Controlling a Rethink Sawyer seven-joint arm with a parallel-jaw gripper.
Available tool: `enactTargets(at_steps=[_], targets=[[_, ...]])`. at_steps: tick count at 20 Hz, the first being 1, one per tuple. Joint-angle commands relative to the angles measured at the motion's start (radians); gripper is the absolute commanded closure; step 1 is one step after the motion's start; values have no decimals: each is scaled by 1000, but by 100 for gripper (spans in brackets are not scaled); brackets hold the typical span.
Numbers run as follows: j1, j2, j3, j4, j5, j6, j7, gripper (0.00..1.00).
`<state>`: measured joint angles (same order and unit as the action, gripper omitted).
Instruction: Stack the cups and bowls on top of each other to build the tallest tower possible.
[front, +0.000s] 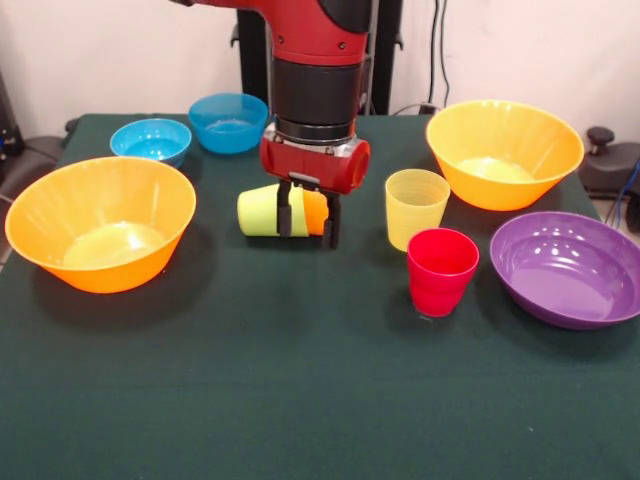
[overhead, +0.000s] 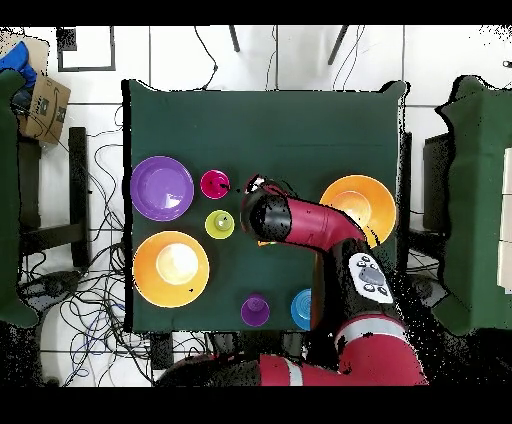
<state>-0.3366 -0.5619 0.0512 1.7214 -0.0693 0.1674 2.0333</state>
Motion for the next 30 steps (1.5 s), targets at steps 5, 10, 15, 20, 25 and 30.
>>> enactTargets(at_steps=[5,10,15,20,25,30], targets=[[52,47,0,10,74,-45,191,0],[32,41,8,23,73,-51,166,0],[17,38,13,28,66,-53,155,0],[14,20,11,45,64,-49,153,0],[32,-10,-12,68,76,-27,167,0],[58,-7,-12,78,117,-23,203,0]])
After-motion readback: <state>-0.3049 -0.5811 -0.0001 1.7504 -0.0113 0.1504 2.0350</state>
